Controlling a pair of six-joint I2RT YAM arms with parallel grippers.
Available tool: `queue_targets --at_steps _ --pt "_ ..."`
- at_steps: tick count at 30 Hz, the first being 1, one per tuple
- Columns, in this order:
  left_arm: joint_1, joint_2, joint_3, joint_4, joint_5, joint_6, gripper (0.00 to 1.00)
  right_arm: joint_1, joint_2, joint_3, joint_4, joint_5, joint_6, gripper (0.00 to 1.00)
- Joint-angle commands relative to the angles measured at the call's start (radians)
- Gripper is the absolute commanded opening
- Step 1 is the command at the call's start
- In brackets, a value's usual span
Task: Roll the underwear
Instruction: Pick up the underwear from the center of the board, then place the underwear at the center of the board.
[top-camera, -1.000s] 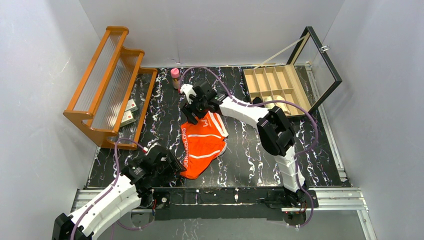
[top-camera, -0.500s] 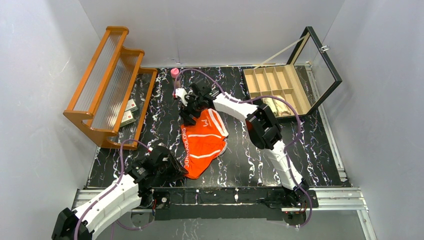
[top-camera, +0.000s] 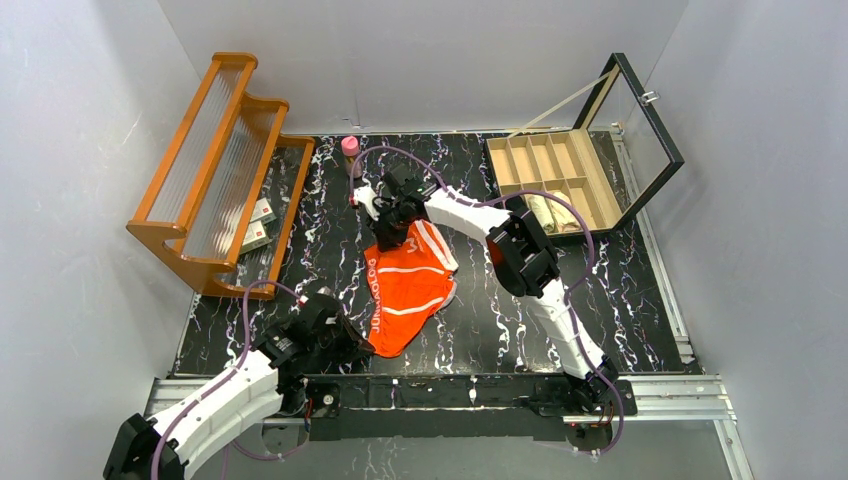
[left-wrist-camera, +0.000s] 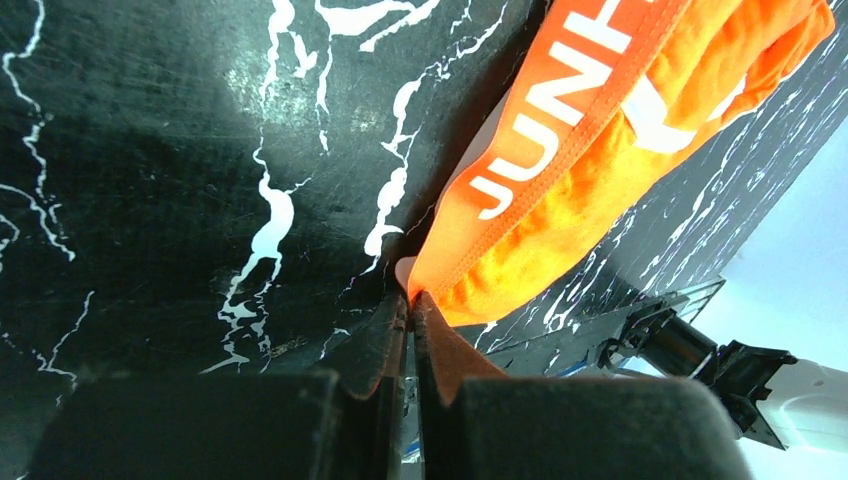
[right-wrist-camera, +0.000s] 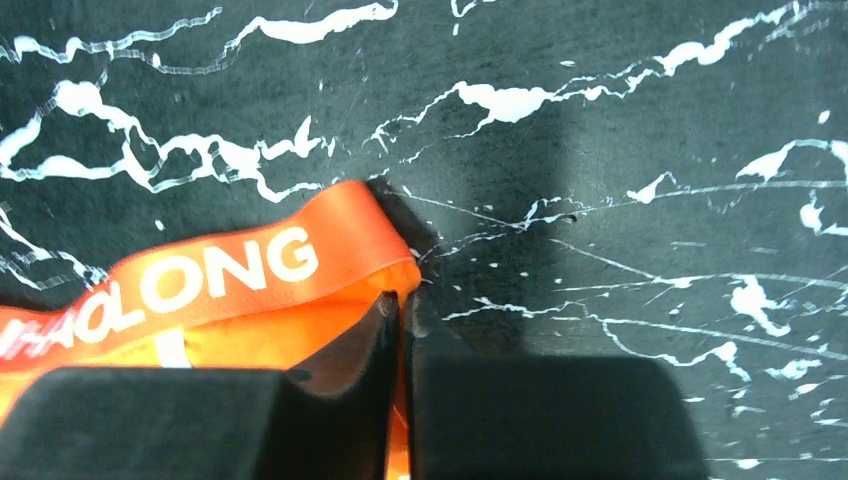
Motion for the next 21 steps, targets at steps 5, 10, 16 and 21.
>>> queue_targets --at_steps 5,10,16,21 --pt "-0.005 -0.099 0.138 -0.134 -0.149 0.068 0.00 -0.010 -0.135 -0.006 0.140 0.224 0.163 0.01" --pt "-0.004 -0.058 0.349 -0.290 -0.308 0.178 0.00 -0.041 -0.361 -0.127 0.267 0.269 0.314 0.01" --pt "-0.003 0.052 0.610 -0.483 -0.518 0.312 0.00 -0.042 -0.705 -0.466 0.412 0.329 0.532 0.01" --pt "-0.003 0.091 0.859 -0.586 -0.627 0.444 0.00 -0.037 -0.986 -0.705 0.477 0.251 0.679 0.01"
